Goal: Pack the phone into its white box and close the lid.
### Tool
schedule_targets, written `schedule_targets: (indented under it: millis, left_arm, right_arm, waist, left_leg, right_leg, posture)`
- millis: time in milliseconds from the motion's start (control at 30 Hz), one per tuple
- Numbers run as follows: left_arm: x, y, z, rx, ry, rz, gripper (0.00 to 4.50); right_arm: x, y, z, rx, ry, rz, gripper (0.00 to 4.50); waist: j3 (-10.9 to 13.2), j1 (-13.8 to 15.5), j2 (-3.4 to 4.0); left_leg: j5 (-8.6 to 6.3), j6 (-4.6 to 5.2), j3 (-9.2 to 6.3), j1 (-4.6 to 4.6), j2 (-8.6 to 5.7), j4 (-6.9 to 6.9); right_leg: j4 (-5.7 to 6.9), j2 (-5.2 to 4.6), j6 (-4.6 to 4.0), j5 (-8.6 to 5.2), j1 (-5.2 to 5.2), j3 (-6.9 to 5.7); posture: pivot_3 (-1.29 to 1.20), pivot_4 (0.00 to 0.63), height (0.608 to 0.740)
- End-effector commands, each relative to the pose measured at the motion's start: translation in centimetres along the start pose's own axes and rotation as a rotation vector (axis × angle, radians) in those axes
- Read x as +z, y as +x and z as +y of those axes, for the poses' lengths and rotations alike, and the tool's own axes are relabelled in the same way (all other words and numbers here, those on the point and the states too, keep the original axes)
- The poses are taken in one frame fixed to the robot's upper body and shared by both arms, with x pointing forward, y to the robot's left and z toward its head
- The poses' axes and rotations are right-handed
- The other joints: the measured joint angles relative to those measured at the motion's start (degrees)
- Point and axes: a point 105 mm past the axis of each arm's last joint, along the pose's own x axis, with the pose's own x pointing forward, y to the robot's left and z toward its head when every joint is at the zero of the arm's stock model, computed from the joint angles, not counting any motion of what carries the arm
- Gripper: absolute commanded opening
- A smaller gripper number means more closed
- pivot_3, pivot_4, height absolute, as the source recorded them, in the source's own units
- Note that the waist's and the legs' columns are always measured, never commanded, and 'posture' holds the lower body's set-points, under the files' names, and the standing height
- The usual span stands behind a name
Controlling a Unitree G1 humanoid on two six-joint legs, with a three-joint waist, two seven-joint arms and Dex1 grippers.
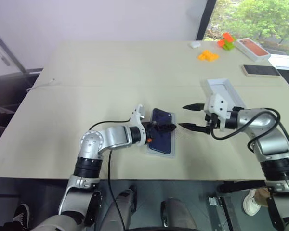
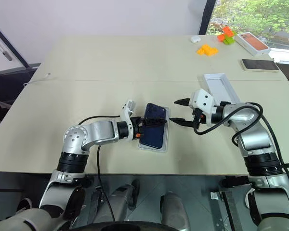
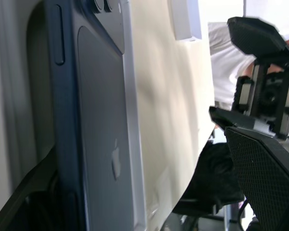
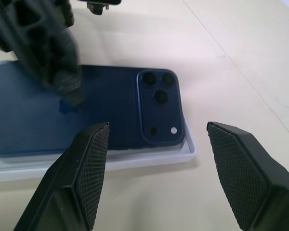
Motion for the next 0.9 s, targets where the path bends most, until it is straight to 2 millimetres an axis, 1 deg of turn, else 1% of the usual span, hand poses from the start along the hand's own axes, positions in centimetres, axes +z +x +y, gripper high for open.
schedule_targets:
  millis: [33, 233, 300, 367, 467, 533, 600, 667, 767, 833, 900]
  left_arm:
    - [0.1, -0.7, -1.2, -0.029, 0.083, 0.010, 4.44]
    - [0.5, -1.4, -1.0, -0.009, 0.117, 0.012, 4.44]
    - [0.6, -1.7, -0.5, 0.024, 0.141, 0.018, 4.44]
    - [0.6, -1.7, -0.4, 0.024, 0.132, 0.016, 4.44]
    - [0.5, -1.8, -0.9, -0.007, 0.124, 0.021, 4.44]
    - [0.1, -1.6, -1.2, -0.014, 0.140, 0.041, 4.44]
    - [0.7, -1.6, -1.5, -0.021, 0.136, 0.022, 4.44]
    - [1.5, -2.0, -1.0, 0.023, 0.184, 0.007, 4.44]
    - [2.6, -2.7, -1.3, 0.019, 0.191, -0.013, 4.44]
    - [2.8, -2.9, -1.4, 0.025, 0.196, -0.011, 4.44]
    - [2.4, -3.3, -1.3, 0.033, 0.210, 0.009, 4.44]
  right_arm:
    - [0.8, 0.1, -0.4, -0.009, -0.028, -0.023, 3.41]
    - [0.8, 0.3, -0.3, -0.001, -0.024, -0.023, 3.41]
    - [0.9, 0.4, -0.4, 0.000, -0.023, -0.028, 3.41]
    - [0.9, 0.4, -0.4, 0.001, -0.022, -0.030, 3.41]
    - [0.8, 0.5, -0.3, 0.006, -0.023, -0.031, 3.41]
    - [0.9, 0.7, -0.2, 0.010, -0.022, -0.034, 3.41]
    - [0.9, 0.8, -0.2, 0.011, -0.023, -0.038, 3.41]
    - [1.0, 0.9, -0.3, 0.008, -0.027, -0.040, 3.41]
    - [1.0, 0.9, -0.3, 0.010, -0.027, -0.041, 3.41]
    - [0.9, 0.9, -0.3, 0.010, -0.028, -0.040, 3.41]
    - [0.9, 0.9, -0.3, 0.009, -0.028, -0.038, 3.41]
  waist:
    - [0.0, 0.0, 0.00]
    - [0.0, 0.0, 0.00]
    - [0.0, -0.1, 0.00]
    - [0.0, -0.1, 0.00]
    - [0.0, 0.0, 0.00]
    - [0.0, 0.0, 0.00]
    - [0.0, 0.0, 0.00]
    - [0.0, 0.0, 0.01]
    - [0.0, 0.0, 0.01]
    - [0.0, 0.0, 0.01]
    - [0.0, 0.0, 0.01]
  left_leg:
    - [0.00, 0.00, 0.00, 0.00, 0.00, 0.01]
    - [0.00, 0.00, 0.00, 0.01, 0.00, -0.01]
    - [0.00, 0.00, 0.00, 0.01, 0.00, -0.01]
    - [0.00, 0.00, 0.00, 0.01, 0.00, -0.02]
    - [0.00, 0.00, -0.01, 0.00, 0.00, -0.02]
    - [-0.01, 0.00, 0.00, 0.00, 0.00, -0.02]
    - [-0.01, 0.00, -0.01, 0.00, 0.00, -0.02]
    - [0.00, 0.00, -0.01, 0.00, 0.00, -0.01]
    - [-0.01, 0.00, -0.01, 0.00, 0.00, -0.02]
    - [-0.01, 0.00, -0.01, -0.01, 0.00, -0.03]
    - [-0.01, 0.01, -0.01, -0.01, -0.01, -0.05]
  right_leg:
    - [0.00, 0.00, 0.00, 0.00, 0.00, 0.00]
    - [0.00, 0.00, -0.01, 0.00, -0.02, 0.00]
    - [0.00, 0.00, -0.01, 0.00, -0.02, 0.00]
    - [0.00, 0.00, -0.01, 0.00, -0.03, 0.01]
    - [0.00, 0.00, -0.01, 0.00, -0.06, 0.01]
    - [-0.01, 0.00, -0.01, -0.01, -0.06, 0.01]
    - [-0.01, 0.00, -0.01, 0.00, -0.07, 0.01]
    - [0.00, 0.00, -0.01, -0.01, -0.07, 0.01]
    - [0.00, 0.00, -0.01, -0.01, -0.07, 0.01]
    - [-0.02, 0.00, -0.01, -0.01, -0.07, 0.01]
    - [-0.04, -0.01, 0.00, 0.00, -0.08, 0.02]
  posture:
    - [0.00, 0.150, 0.740]
    - [0.00, 0.150, 0.740]
    - [0.00, 0.150, 0.740]
    - [0.00, 0.150, 0.740]
    - [0.00, 0.150, 0.740]
    - [0.00, 0.150, 0.740]
    - [0.00, 0.150, 0.740]
    - [0.00, 0.150, 0.740]
    - [0.00, 0.150, 0.740]
    - [0.00, 0.150, 0.740]
    - [0.00, 0.150, 0.740]
